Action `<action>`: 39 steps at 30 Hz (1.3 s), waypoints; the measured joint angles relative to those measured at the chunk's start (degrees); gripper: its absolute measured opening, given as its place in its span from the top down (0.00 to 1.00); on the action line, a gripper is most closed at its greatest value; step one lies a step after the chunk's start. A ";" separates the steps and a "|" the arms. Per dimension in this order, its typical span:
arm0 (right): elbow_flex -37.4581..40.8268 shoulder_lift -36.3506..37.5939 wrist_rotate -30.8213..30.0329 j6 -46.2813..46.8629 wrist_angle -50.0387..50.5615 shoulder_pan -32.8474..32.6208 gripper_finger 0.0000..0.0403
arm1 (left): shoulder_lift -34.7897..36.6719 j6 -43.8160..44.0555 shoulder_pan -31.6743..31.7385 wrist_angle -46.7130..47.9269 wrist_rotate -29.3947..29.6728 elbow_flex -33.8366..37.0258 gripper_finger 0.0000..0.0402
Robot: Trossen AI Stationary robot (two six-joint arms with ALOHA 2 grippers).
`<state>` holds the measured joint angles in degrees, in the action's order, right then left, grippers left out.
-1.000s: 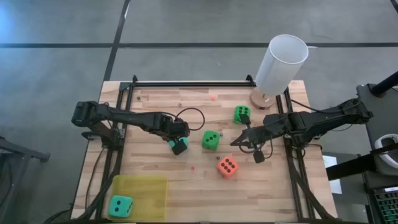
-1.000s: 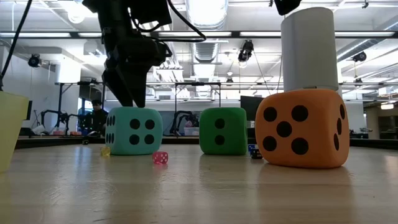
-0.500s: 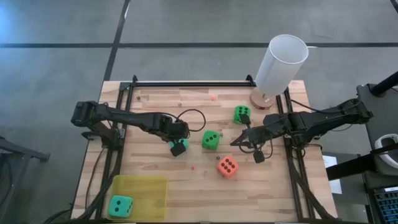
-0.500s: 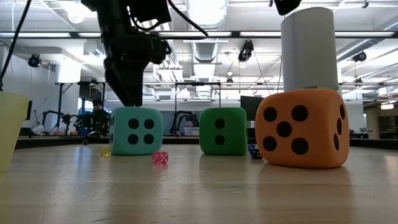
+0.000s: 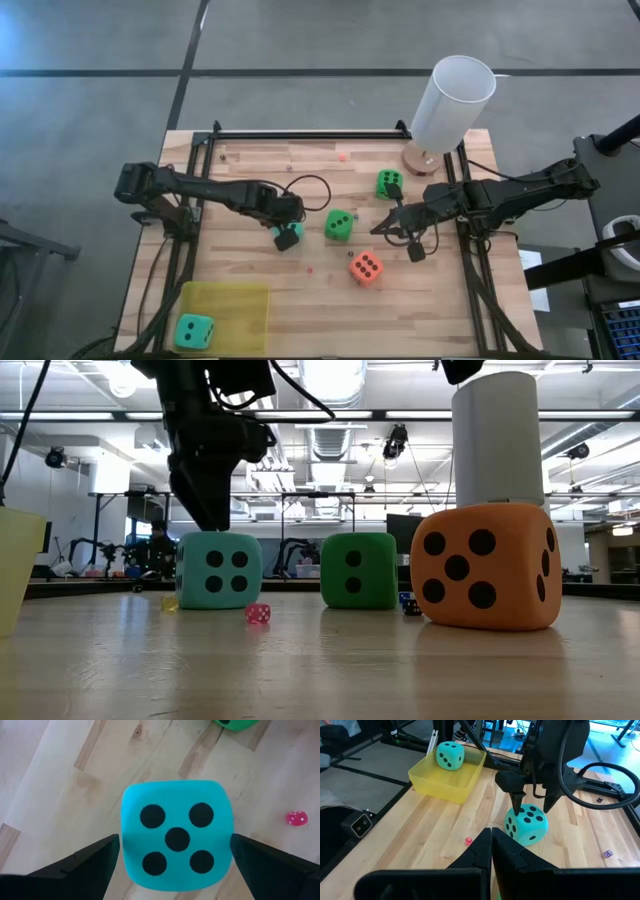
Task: Pick & Place Dice
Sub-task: Put the large blue dice into the yellow bin
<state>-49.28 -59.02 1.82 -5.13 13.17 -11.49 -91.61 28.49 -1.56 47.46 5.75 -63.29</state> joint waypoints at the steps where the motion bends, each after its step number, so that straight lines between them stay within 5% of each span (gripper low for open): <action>1: 0.00 -0.01 0.01 0.00 0.00 -0.01 0.98 | 0.00 0.02 0.00 -0.58 -0.07 0.33 0.05; 39: 0.00 -0.01 0.01 0.22 0.02 0.00 0.98 | 0.02 -1.73 0.00 -7.56 -1.10 3.72 0.04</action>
<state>-49.28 -59.02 1.83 -4.91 13.19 -11.49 -91.59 26.76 -1.56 39.90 4.64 -59.57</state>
